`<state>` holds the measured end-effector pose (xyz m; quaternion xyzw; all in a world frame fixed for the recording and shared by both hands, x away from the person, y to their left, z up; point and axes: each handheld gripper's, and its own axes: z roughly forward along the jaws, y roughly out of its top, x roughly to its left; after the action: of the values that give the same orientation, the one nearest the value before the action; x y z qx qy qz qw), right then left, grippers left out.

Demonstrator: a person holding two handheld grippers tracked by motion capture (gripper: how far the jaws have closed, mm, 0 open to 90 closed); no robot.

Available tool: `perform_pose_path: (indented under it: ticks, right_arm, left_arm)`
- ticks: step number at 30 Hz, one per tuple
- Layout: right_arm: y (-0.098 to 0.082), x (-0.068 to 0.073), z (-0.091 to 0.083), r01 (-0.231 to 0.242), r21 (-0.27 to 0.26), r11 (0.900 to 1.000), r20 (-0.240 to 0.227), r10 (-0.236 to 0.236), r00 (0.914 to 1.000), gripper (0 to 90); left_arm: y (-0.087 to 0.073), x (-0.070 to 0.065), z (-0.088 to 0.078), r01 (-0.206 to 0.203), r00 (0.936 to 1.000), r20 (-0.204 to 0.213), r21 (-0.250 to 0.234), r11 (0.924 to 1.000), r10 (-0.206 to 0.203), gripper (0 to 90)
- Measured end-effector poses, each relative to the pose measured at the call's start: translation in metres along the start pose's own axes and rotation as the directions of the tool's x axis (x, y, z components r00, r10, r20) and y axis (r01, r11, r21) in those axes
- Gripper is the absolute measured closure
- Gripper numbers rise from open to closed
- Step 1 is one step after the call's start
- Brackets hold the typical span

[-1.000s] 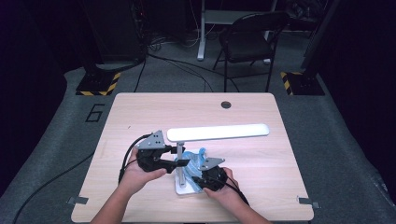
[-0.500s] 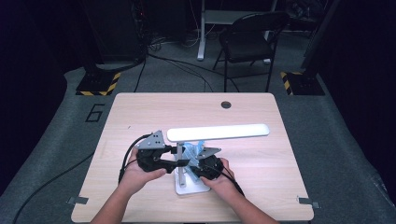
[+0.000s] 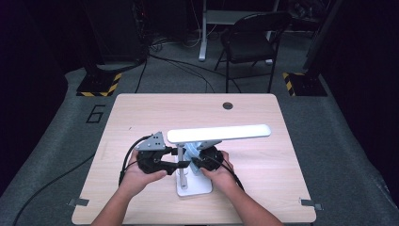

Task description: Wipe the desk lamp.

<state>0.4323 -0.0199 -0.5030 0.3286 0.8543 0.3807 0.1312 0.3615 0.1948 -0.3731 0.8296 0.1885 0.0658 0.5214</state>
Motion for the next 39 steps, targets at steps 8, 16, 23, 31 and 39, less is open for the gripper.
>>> perform_pose_path:
  ticks: [8,16,23,31,39]
  right_arm:
    - [0.004,-0.007,0.004,-0.034,0.000,0.999,0.024,0.034,0.9991,66.5]
    - [0.004,-0.009,0.004,-0.023,-0.004,1.000,0.027,0.024,0.9994,66.5]
    - [0.001,-0.006,0.000,-0.045,0.002,0.999,0.026,0.044,0.9987,66.5]
    - [-0.005,-0.003,-0.007,-0.041,-0.010,0.999,0.042,0.042,0.9983,65.9]
    - [-0.013,0.001,-0.016,-0.089,0.002,0.996,0.026,0.089,0.9957,65.6]
  left_arm:
    - [0.000,0.000,-0.001,0.001,1.0000,0.004,0.005,1.0000,-0.001,51.1]
    - [0.000,0.001,-0.002,0.010,0.9999,-0.007,-0.001,1.0000,-0.010,51.1]
    - [-0.002,0.001,-0.005,0.010,0.9997,-0.020,-0.010,0.9999,-0.010,51.1]
    - [-0.008,0.001,-0.015,0.033,0.9981,-0.052,-0.011,0.9994,-0.033,51.0]
    - [-0.015,0.006,-0.025,0.059,0.9949,-0.080,-0.035,0.9976,-0.062,51.4]
